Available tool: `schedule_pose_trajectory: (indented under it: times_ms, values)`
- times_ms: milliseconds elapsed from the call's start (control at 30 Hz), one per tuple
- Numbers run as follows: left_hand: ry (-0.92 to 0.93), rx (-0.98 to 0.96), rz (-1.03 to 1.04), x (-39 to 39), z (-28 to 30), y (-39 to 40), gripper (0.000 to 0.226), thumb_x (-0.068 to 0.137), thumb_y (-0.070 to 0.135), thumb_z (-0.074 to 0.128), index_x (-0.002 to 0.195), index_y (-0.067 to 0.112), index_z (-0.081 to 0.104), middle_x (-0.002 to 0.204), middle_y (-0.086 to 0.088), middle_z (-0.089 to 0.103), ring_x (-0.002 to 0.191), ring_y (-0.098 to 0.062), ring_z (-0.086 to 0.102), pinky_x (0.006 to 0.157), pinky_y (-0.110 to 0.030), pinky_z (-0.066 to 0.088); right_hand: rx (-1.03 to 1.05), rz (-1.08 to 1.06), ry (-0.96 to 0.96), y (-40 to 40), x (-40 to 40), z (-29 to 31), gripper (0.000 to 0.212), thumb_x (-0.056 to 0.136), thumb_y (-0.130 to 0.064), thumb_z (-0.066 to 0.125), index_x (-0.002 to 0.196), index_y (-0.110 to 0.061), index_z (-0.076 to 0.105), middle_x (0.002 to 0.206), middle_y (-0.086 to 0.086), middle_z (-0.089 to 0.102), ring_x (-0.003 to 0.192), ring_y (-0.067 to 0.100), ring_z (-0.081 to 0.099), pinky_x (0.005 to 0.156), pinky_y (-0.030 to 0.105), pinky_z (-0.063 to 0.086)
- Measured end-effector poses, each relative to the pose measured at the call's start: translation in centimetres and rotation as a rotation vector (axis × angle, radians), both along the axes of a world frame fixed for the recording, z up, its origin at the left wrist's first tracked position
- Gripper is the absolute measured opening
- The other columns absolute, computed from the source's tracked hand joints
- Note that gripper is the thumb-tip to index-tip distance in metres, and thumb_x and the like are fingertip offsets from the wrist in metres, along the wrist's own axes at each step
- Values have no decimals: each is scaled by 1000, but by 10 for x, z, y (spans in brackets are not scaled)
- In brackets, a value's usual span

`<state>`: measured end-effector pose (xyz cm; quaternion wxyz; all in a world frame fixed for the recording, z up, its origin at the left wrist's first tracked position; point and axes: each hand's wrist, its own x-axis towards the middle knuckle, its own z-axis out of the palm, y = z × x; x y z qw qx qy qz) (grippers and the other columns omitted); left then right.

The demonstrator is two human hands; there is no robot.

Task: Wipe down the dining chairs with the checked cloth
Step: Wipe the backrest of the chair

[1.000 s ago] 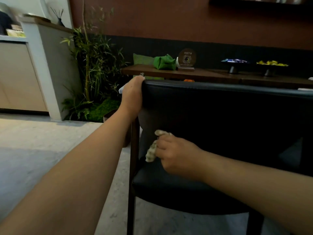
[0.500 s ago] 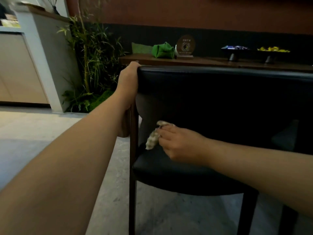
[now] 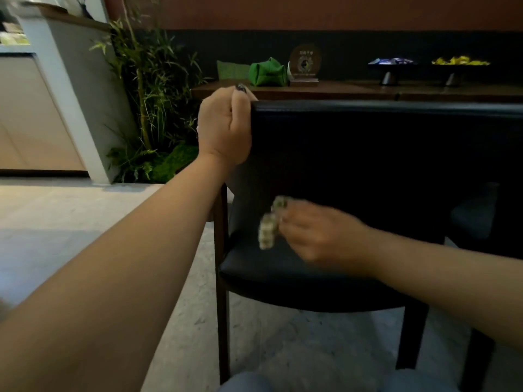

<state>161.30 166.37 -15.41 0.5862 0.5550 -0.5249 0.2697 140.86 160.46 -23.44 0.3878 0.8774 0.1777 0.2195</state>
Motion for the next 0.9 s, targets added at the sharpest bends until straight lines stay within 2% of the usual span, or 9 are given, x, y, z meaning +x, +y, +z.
schedule_pose_trajectory:
  times_ms: [67,200,333,400,500,633,733,800,900]
  values:
    - [-10,-27,45,0,0,-3,53,89,30,25,72,4,68,65,-7,58,64,-21,54,62,-35,41,93,73,-225,10,0,41,26,98,-2,46,105,2,70,106,17,68,111,35,61,106,45,41]
    - [-48,-3,54,2,1,-2,55,89,30,22,75,4,68,67,-6,58,65,-7,47,62,-13,35,97,121,-438,9,-4,57,19,96,-1,53,105,4,70,106,18,69,112,35,61,104,45,40]
    - [-30,7,70,-3,0,0,54,88,32,22,75,5,67,70,-1,55,68,-1,45,65,-5,29,-128,-67,31,-4,-6,-2,5,77,-7,74,81,-5,76,92,10,70,101,29,65,99,45,45]
    - [-17,8,62,-5,0,0,55,87,33,21,75,4,66,70,-2,54,68,-2,44,64,-5,29,-186,-53,151,-3,-5,0,8,77,-8,69,74,-9,77,87,6,69,96,27,66,96,43,49]
    - [15,21,78,-5,0,0,53,87,35,22,76,8,67,72,0,54,69,-1,44,65,-4,29,-3,110,-45,0,-7,46,19,88,-1,57,78,0,73,86,13,68,90,34,66,89,47,51]
    - [103,78,94,-1,-1,-1,28,96,17,41,75,20,60,71,15,51,66,3,47,67,-15,39,128,163,-397,5,-18,93,18,95,-3,54,92,1,72,94,16,70,94,35,66,97,45,45]
    - [117,52,70,-8,0,1,40,93,16,31,80,5,67,74,2,54,69,-4,44,67,-7,32,105,-99,-65,2,-23,30,19,90,2,52,81,4,69,82,19,66,81,37,65,81,50,51]
    - [121,55,68,-10,1,2,42,92,17,30,81,3,67,77,-4,55,76,-10,47,67,-10,32,-49,-201,238,-9,-31,-9,18,86,-3,60,73,-3,73,81,10,66,86,31,65,91,45,48]
    - [124,76,66,-6,1,1,40,92,22,29,80,10,65,78,-5,55,78,-12,49,68,-17,32,-103,-97,282,-14,-34,-9,22,86,-3,60,68,-7,73,80,5,65,85,26,63,102,39,40]
